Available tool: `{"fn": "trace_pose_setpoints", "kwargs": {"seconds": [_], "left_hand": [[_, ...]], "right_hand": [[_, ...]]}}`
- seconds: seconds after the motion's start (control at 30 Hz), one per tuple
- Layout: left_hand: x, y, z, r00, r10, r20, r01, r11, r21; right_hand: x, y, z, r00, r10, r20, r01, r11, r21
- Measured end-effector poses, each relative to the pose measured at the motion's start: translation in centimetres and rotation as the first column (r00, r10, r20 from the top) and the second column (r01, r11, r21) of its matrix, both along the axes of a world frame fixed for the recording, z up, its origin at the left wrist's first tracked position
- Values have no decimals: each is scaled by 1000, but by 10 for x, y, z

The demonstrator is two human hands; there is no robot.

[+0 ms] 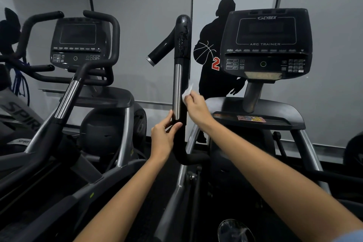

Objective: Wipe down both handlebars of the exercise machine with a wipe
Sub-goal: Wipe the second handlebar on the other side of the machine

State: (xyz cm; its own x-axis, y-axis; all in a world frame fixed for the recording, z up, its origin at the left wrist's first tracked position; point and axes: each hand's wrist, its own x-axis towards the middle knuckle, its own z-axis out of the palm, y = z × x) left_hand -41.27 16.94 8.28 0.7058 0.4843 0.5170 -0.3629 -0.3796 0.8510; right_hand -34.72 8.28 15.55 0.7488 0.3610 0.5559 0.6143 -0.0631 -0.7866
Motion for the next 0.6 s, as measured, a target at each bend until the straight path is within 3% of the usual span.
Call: {"fn": "trace_pose_setpoints", "kwargs": {"seconds": [0.13,0.37,0.6], "left_hand": [[0,0,2,1000,-3,-10,3,1000,-5],[-1,2,1,1000,-14,-6,14,1000,-6],[-2,3,2,999,-26,-20,26,1000,8]], "right_hand": [[6,6,36,999,16,-43,-12,995,95],[7,7,0,978,46,-204,-32,997,72],[12,12,54,991,31,-128,-16,993,117]]}}
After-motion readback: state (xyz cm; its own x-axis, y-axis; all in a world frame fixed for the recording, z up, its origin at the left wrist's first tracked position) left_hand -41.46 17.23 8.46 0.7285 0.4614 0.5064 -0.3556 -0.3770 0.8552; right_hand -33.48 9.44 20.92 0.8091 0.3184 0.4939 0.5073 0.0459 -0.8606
